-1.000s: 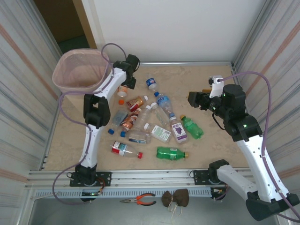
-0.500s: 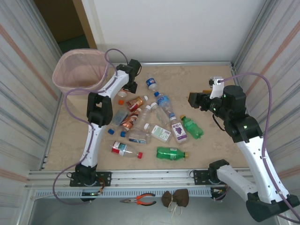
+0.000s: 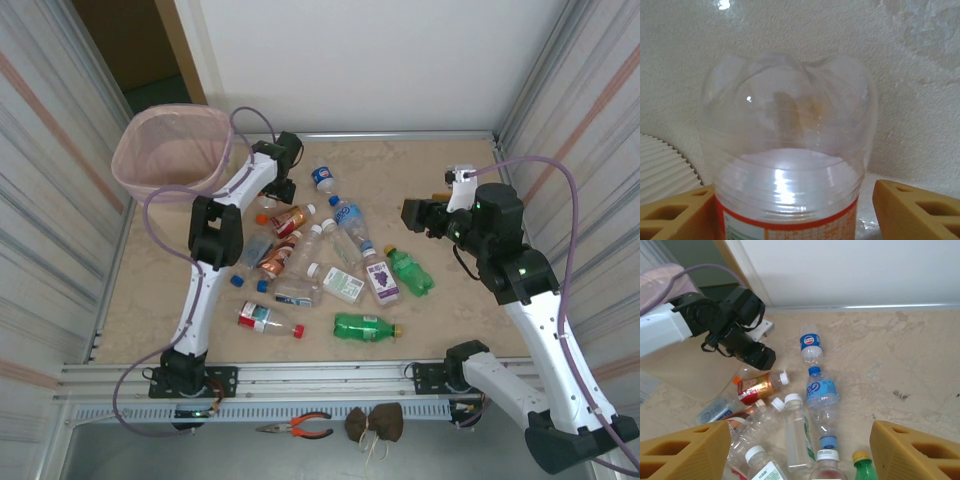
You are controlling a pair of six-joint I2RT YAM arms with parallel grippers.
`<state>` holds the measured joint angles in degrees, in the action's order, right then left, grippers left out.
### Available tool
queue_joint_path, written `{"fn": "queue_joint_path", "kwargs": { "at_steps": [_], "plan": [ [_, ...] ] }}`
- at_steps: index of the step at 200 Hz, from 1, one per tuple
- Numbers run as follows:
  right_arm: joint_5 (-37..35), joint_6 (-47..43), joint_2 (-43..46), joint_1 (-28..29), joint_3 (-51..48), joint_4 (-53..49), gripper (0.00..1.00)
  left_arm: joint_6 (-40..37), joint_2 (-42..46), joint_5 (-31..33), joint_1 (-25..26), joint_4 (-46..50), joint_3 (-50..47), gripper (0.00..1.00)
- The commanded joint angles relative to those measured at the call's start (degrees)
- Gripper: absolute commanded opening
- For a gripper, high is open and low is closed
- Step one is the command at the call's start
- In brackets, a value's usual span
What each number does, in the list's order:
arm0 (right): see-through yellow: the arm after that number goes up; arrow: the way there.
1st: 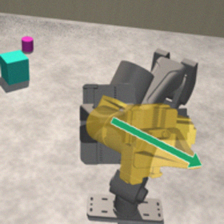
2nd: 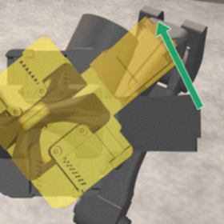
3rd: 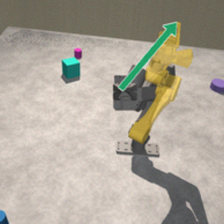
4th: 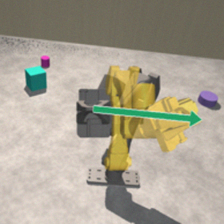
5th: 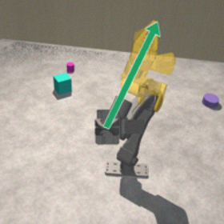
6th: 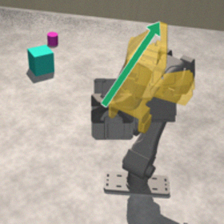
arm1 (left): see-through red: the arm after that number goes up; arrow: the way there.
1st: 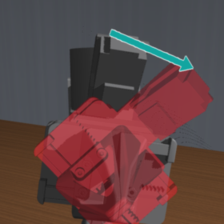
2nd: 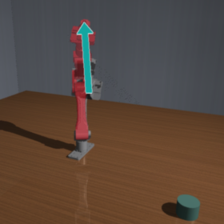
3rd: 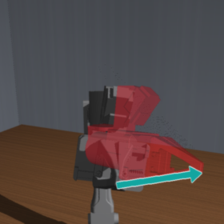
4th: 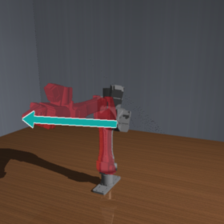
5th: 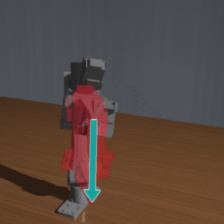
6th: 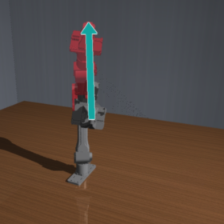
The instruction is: Put the plastic bottles in the bin
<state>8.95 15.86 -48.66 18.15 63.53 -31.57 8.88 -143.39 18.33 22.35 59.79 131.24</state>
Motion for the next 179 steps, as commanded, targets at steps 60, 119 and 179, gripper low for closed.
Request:
{"fn": "queue_joint_path", "kwargs": {
  "at_steps": [60,119,179],
  "plan": [
    [-0.6,-0.9,0.4,0.5,-0.2,0.3,0.73,0.1,-1.5,-1.3,-0.2,0.5,1.8,0.68],
    [-0.4,-0.9,0.3,0.6,0.0,0.5,0.73,-0.8,0.4,-0.7,-0.2,0.5,2.4,0.63],
    [-0.2,-0.8,0.5,0.5,0.7,0.1,0.73,-3.0,6.4,0.7,0.5,-1.5,2.4,0.61]
  ]
}}
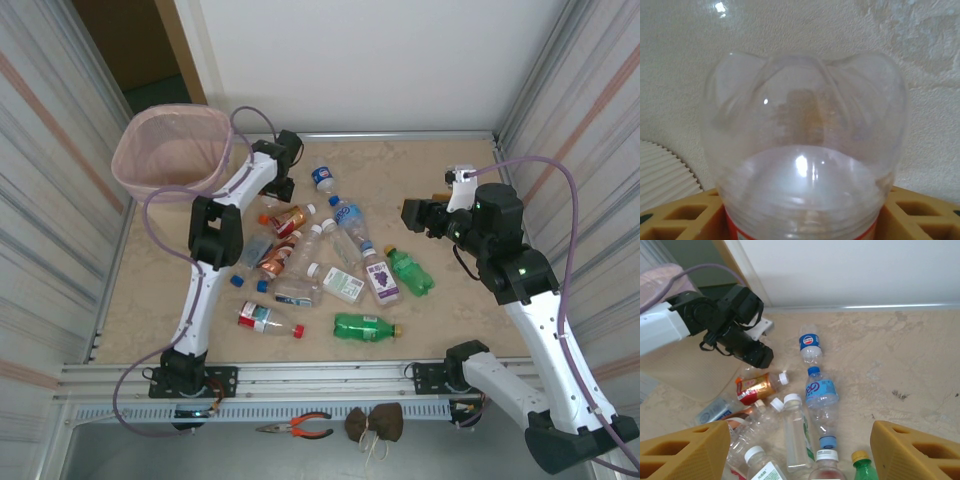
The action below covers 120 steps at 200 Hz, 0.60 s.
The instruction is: Put the plastic bottles in the bin
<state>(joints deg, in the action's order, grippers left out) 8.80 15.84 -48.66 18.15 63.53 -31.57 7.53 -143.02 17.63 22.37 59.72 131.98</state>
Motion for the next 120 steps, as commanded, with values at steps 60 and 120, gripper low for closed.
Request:
{"fn": "queue_joint_path", "kwargs": {
  "at_steps": [60,120],
  "plan": [
    [-0.4,-0.7,1.5,0.5,0.8,-0.5,0.73,-4.5,13.7,1.1,2.8,-5.1,2.1,0.60],
    [-0.5,-0.6,1.8,0.5,0.4,-0.4,0.73,-5.9,22.7,-2.9,4.3,-9.6,1.7,0.59]
  ]
}}
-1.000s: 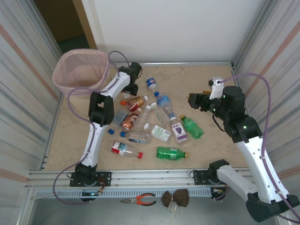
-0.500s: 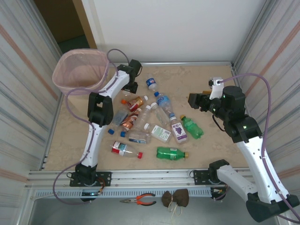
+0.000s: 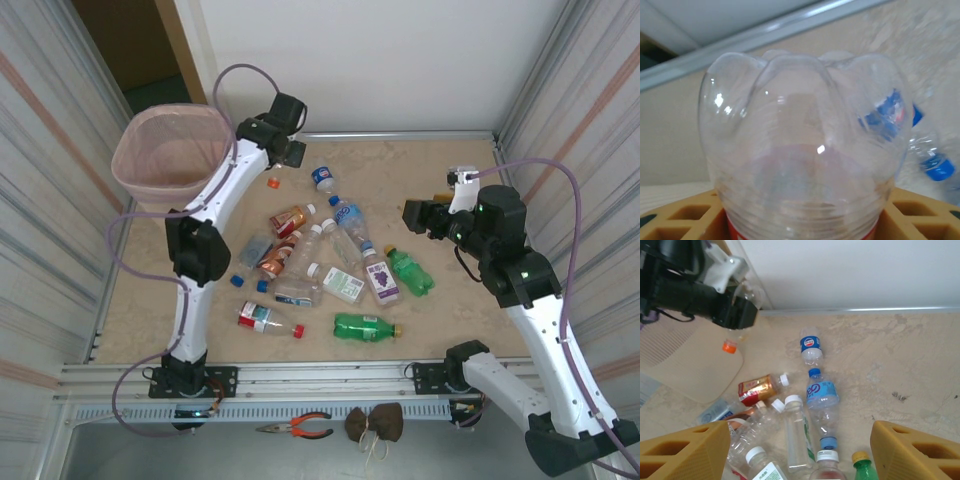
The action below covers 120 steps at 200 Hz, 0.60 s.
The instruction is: Put the plastic bottles in the bin
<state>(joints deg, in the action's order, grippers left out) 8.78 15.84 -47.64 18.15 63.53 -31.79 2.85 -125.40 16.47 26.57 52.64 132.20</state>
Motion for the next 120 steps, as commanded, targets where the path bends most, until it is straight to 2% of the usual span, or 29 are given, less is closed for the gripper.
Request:
{"fn": "queue_joint_path", "kwargs": {
  "at_steps": [1,60,120],
  "plan": [
    [-0.5,-0.6,0.8,0.5,0.4,-0.2,0.73,-1.1,5.9,-1.8,0.2,-2.6,1.5,0.59],
    [0.1,-0.5,0.0,0.5,0.0,0.7,0.73,-2.0,16.4,-2.9,0.2,-5.3,1.2,0.58],
    [0.9,-0.1,-0.7,0.5,-0.3,1.6,0.73,-4.8,25.3,0.3,-1.2,-6.6,-0.2,0.61]
  ]
}}
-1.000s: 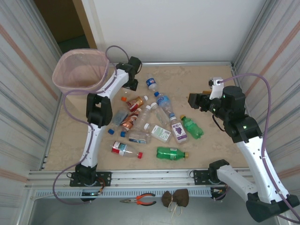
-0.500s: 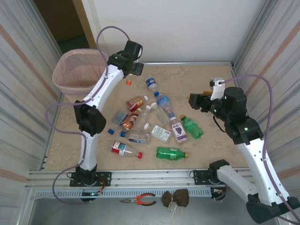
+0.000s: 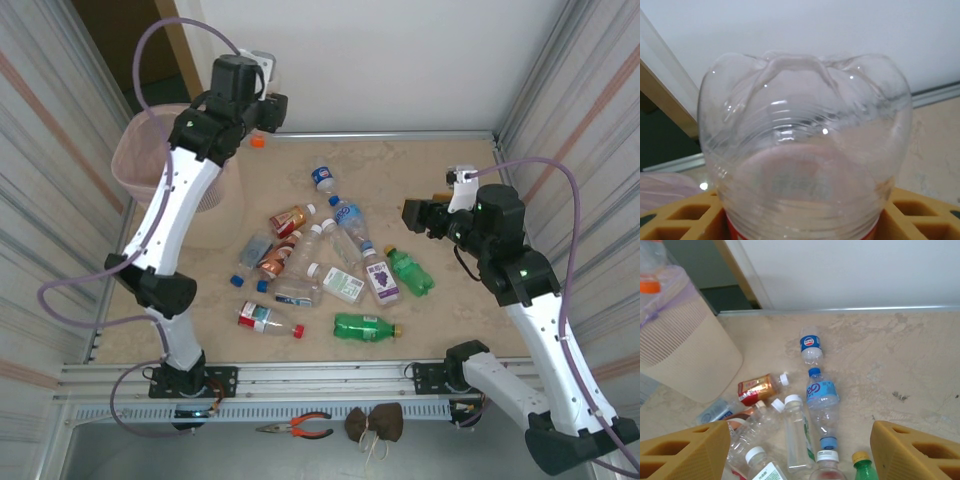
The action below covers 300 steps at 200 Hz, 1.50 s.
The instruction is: Put the plastic bottles in the bin
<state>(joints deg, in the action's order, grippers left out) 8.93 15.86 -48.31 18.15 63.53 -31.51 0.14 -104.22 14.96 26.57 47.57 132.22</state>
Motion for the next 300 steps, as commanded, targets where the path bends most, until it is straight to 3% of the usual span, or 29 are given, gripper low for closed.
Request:
{"fn": "queue_joint_path", "kwargs": {
  "at_steps": [1,53,108,161,222,300],
  "plan": [
    [0.7,-0.1,-0.1,0.5,-0.3,1.3,0.73,-2.2,4.2,1.9,-1.3,-1.5,-0.3,0.61],
    [1.3,0.4,-0.6,0.5,-0.1,1.8,0.72,-1.9,8.8,0.9,-8.4,-0.2,-4.5,0.63],
    [1.7,0.9,-1.3,0.7,0.2,2.1,0.72,-1.3,8.9,-6.2,-17.7,5.8,-8.6,0.63],
    [1.9,1.5,-2.1,1.1,0.1,2.8,0.72,-1.0,8.4,-13.9,-24.5,7.9,-18.7,0.61],
    [1.6,1.8,-2.4,1.4,-0.1,3.2,0.72,-4.2,2.2,-17.5,-26.5,9.1,-26.8,0.60],
    [1.2,1.5,-2.7,1.7,0.0,3.2,0.72,-4.3,-9.2,-19.4,-27.0,8.5,-30.0,0.61]
  ]
}}
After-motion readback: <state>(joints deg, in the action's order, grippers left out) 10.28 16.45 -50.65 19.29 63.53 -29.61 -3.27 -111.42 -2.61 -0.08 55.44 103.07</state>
